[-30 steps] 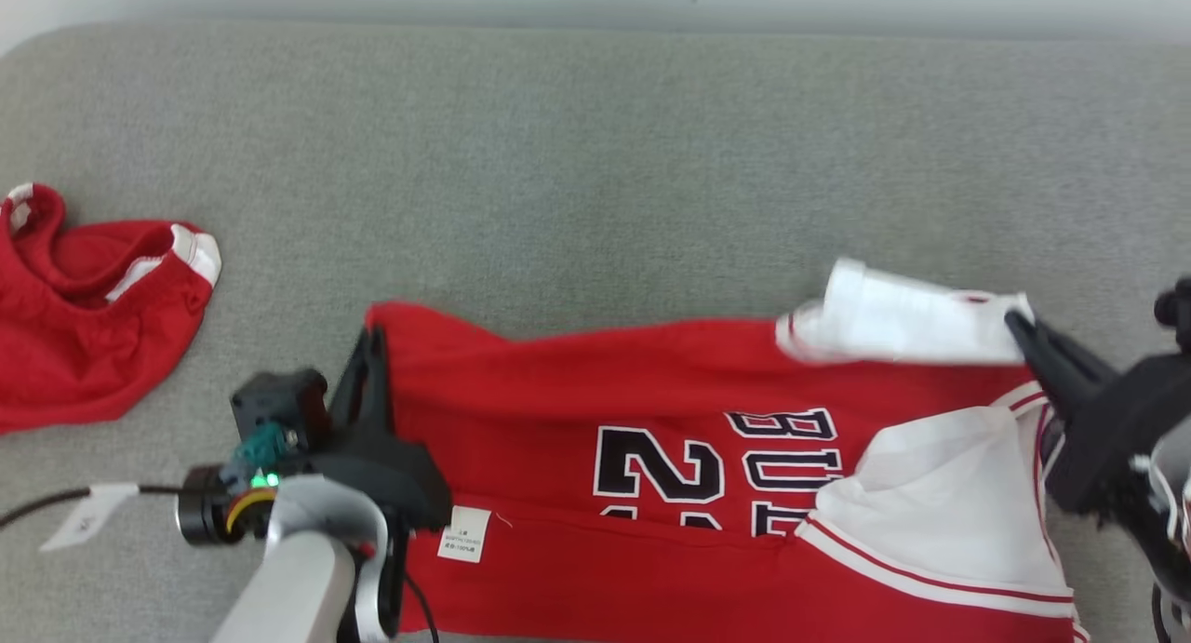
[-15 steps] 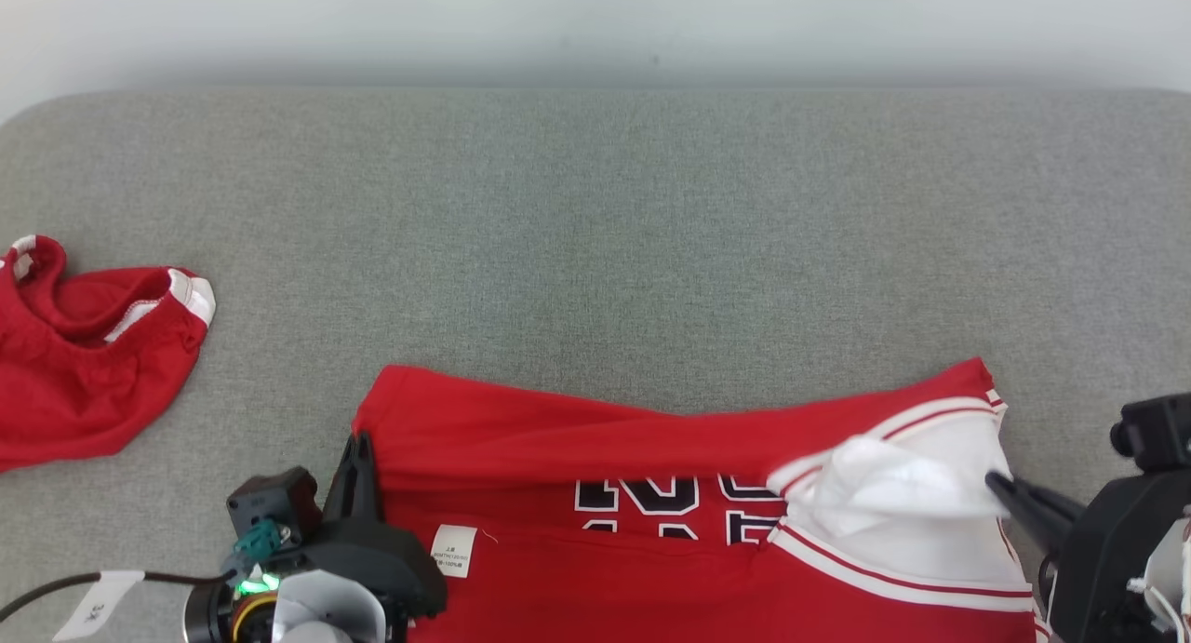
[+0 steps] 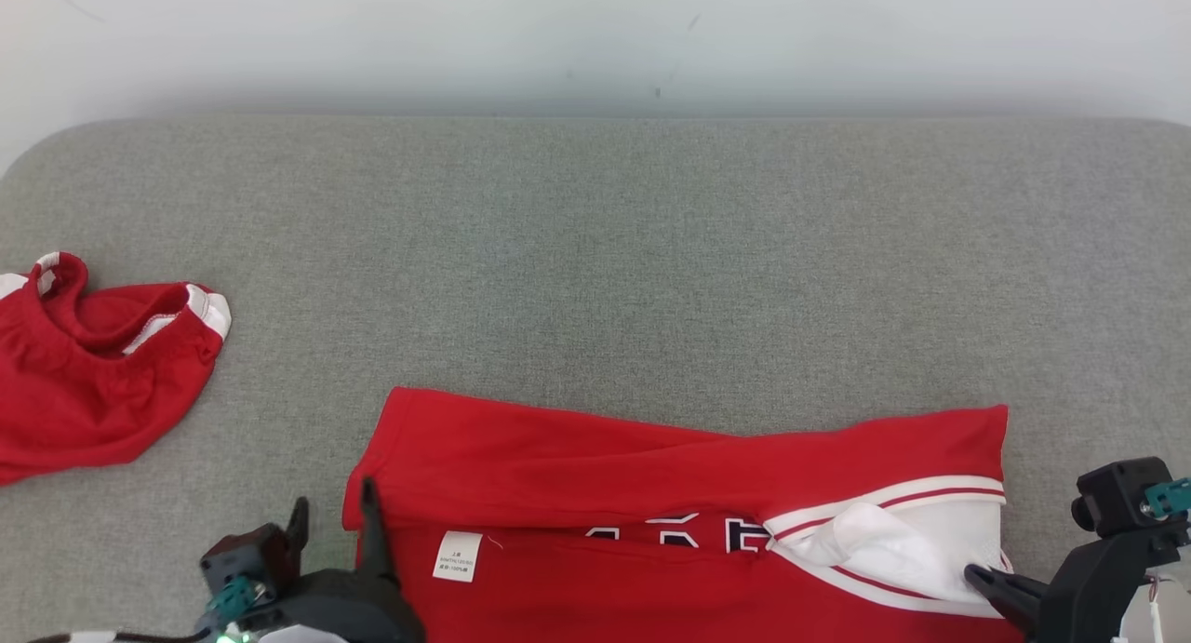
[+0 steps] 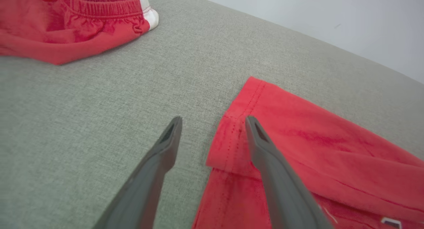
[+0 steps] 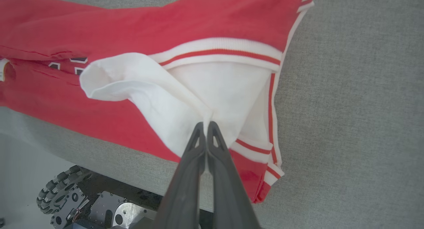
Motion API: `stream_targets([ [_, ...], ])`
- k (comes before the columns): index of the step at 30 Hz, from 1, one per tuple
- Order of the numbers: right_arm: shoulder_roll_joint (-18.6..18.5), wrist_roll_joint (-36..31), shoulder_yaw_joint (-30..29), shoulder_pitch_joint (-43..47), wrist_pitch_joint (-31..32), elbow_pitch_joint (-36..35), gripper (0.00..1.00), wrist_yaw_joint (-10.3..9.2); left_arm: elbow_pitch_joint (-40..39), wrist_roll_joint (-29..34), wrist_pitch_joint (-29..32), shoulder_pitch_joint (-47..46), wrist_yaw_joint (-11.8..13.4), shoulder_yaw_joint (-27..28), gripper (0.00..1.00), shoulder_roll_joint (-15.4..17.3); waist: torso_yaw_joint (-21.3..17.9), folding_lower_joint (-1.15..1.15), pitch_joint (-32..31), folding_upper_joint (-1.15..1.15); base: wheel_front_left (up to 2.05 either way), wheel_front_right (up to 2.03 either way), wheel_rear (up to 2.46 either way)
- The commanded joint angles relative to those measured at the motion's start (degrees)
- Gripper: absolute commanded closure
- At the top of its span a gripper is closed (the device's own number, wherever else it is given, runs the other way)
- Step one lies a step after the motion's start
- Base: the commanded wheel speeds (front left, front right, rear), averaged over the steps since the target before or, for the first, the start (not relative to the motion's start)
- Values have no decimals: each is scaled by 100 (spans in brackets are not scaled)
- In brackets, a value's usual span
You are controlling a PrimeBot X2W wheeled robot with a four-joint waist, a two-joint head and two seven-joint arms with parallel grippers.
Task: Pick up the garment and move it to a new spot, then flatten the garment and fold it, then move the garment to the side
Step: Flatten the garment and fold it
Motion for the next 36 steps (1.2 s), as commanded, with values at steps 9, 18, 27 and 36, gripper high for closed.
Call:
stream_targets([
  [9, 195, 131, -3, 308, 223, -19, 78, 5, -431, -19, -284, 396, 89, 130, 0, 140, -1, 1, -62, 1, 0, 0, 0],
  [18, 636, -168, -372, 181, -465, -27, 0, 5, -1130, 159, -838, 599, -175, 233, 0, 236, 11, 1, -132, 1, 0, 0, 0],
  [27, 1358, -919, -963, 99, -1531, 287, 0, 5, -2356, 946, -954, 1021, -759, 592, 0, 132, 50, 1, -249, 1, 0, 0, 0],
  [36, 1661, -1597, -1327, -363, -1457, 1264, 0, 5, -2723, 1506, -957, 1256, -1379, 986, 0, -372, 205, 1, -80, 1, 0, 0, 0],
])
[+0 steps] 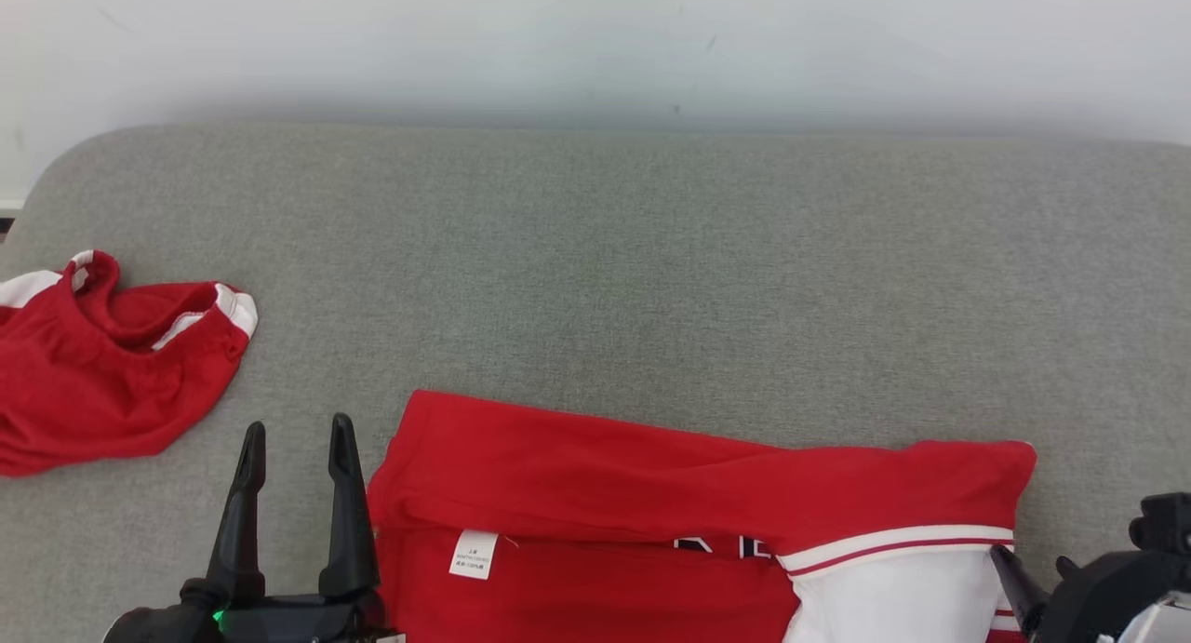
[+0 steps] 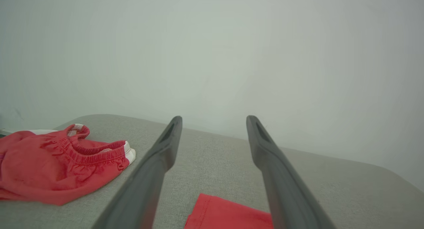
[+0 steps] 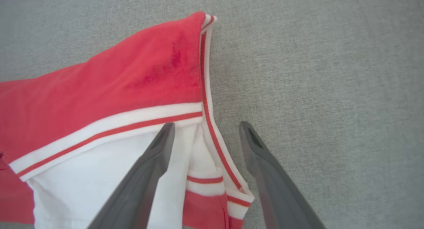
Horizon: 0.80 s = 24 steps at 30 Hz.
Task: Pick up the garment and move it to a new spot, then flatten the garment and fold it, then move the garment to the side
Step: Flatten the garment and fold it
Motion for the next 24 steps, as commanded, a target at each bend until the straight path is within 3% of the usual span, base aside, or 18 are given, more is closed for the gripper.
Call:
stream_targets([
  [1, 43, -124, -52, -165, 67, 154, 0, 6, -12, 95, -18, 93, -95, 86, 0, -81, 109, 0, 95, 0, 0, 0, 0],
  [11, 114, -572, -132, -346, 564, 702, 0, 6, -19, 252, -18, 36, -339, 348, 0, -289, 353, 0, 193, 0, 0, 0, 0],
  [17, 175, -455, 81, -433, 617, 860, 0, 15, -8, 304, -19, 73, -431, 482, 0, -354, 385, 0, 192, 0, 0, 0, 0],
  [18, 179, -466, 81, -461, 594, 878, 17, 15, -5, 304, -19, 78, -430, 507, 0, -362, 379, 0, 188, 0, 0, 0, 0],
  [21, 181, -599, 27, -595, 509, 940, 100, 14, 5, 300, -18, 92, -470, 564, 0, -381, 340, 0, 173, 0, 0, 0, 0],
  [24, 172, -691, -65, -703, 386, 996, 100, 11, 24, 311, -18, 93, -501, 573, 0, -390, 295, 0, 145, 0, 0, 0, 0],
])
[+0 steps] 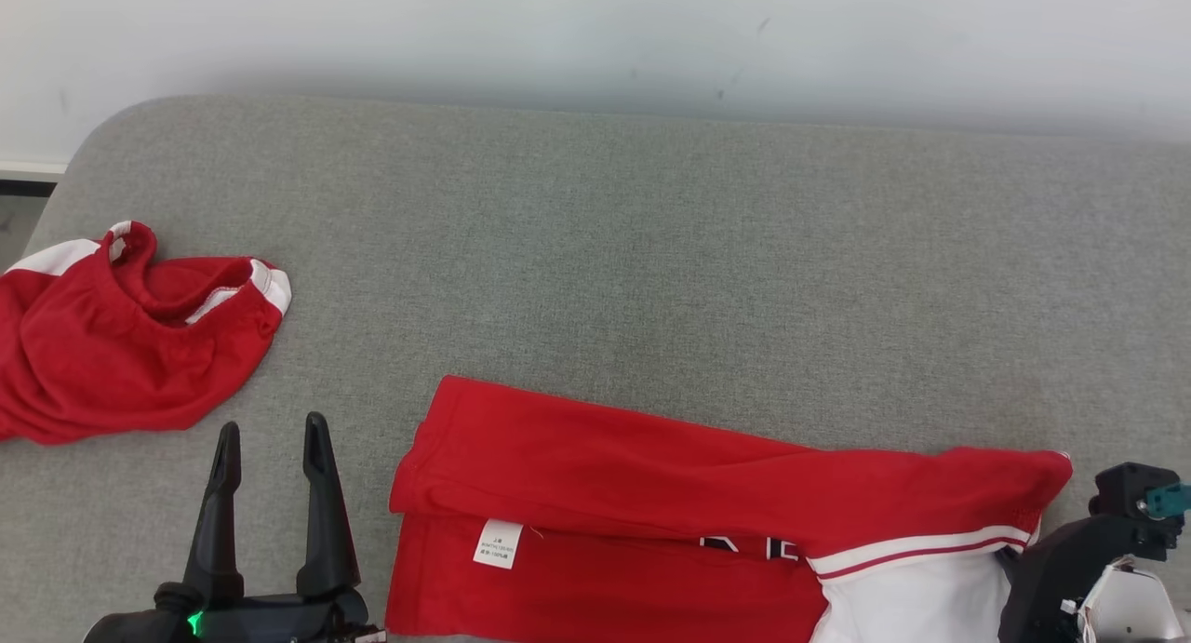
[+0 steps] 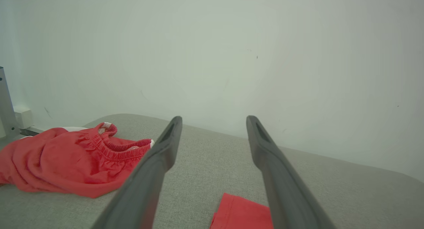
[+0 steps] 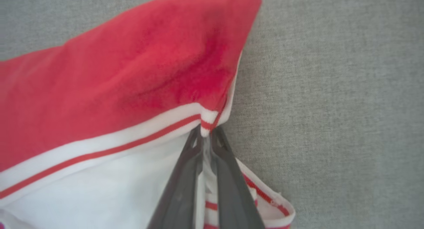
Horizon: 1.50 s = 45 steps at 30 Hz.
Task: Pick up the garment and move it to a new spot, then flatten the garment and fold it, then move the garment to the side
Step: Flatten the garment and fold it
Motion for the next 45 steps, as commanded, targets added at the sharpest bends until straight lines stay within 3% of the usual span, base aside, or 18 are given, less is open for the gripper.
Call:
stream_targets([
  [1, 31, -76, -50, -44, -58, 74, 100, 12, 13, 25, -17, 46, -30, 4, 0, -17, -36, 0, -30, 0, 0, 0, 0],
  [9, 42, -302, -715, -191, -352, -9, 100, 11, 87, 49, -17, 112, -93, 4, 0, -35, -150, 0, -135, 0, 0, 0, 0],
  [21, 60, -565, -1654, 212, -65, -881, 100, 11, 117, 17, -18, 172, -171, 87, 0, -38, -290, 0, -293, 0, 0, 0, 0],
  [33, 63, 797, 340, 417, 419, -1762, 100, 11, 187, -49, -18, 175, -199, 74, 0, -38, -295, 0, -415, 0, 0, 0, 0],
  [45, 65, 1194, 2353, -495, -193, -626, 100, 12, 256, -112, -18, -6, -235, 87, 0, -38, 28, 0, -278, 0, 0, 0, 0],
])
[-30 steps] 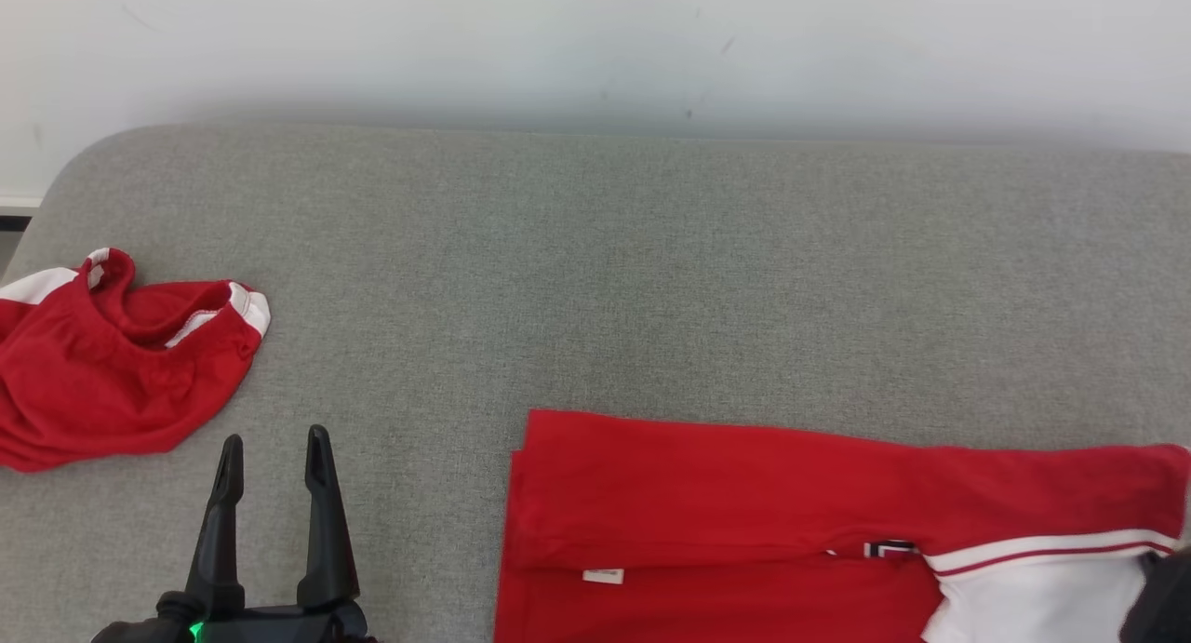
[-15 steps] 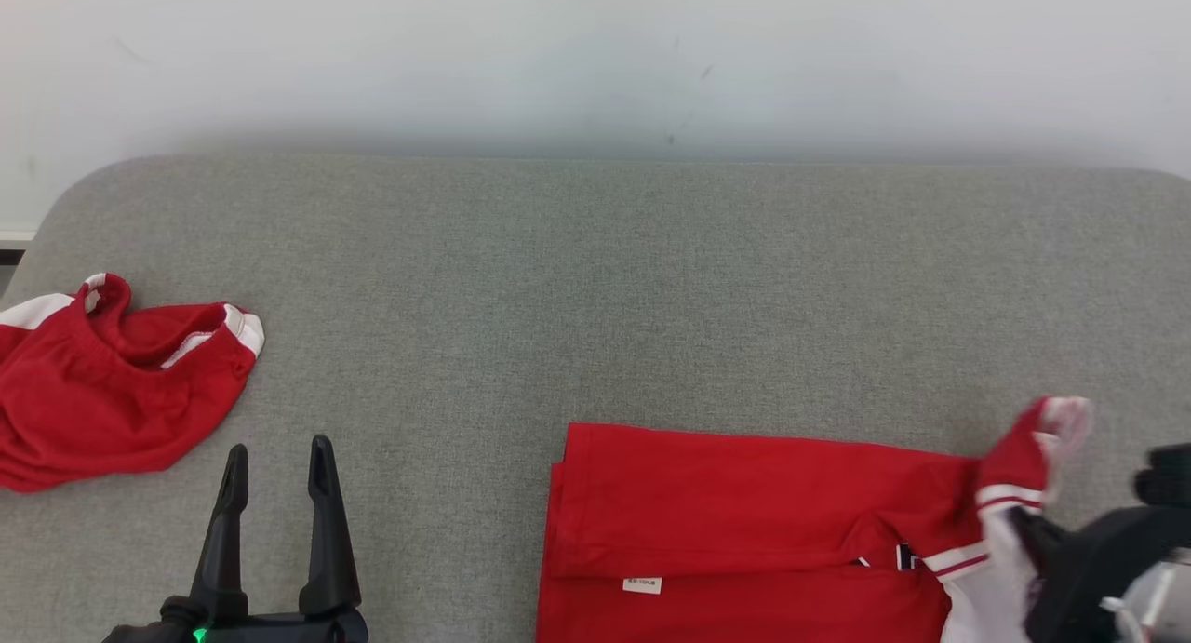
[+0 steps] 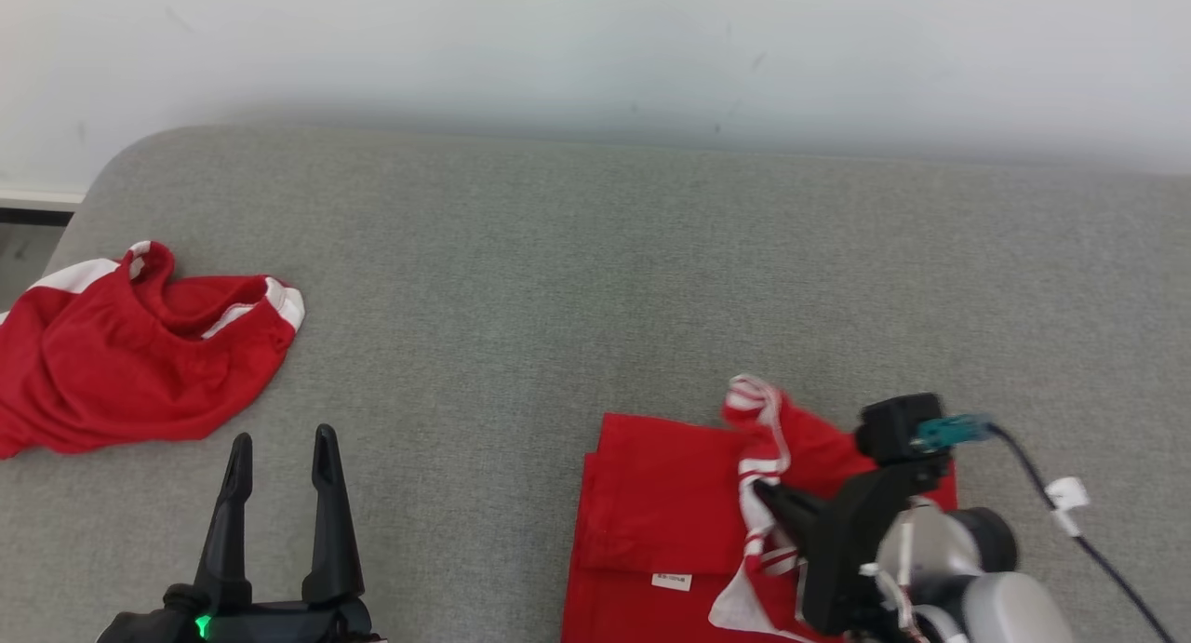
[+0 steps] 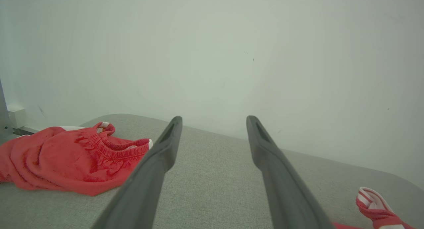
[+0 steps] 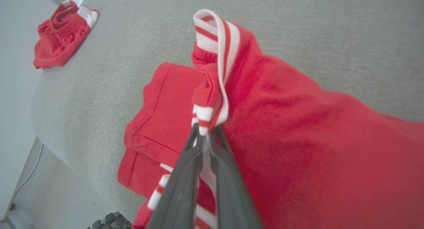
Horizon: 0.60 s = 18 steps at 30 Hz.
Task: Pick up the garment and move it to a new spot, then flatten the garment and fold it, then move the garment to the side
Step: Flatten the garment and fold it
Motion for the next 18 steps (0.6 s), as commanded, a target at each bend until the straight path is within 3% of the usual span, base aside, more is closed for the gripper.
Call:
stream_targets([
  [1, 8, 74, 138, -63, -42, 85, 100, 7, 22, -49, -18, -46, 2, 14, 0, -4, 79, 0, 21, 0, 0, 0, 0],
  [4, 1, 118, 656, -279, -130, 459, 100, 7, 42, -69, -18, -91, 16, -34, 0, -5, 197, 0, 19, 0, 0, 0, 0],
  [18, 4, 290, 1168, -767, -581, 1375, 100, 7, 1, -105, -18, 0, 92, -114, 0, -6, 353, 0, 7, 0, 0, 0, 0],
])
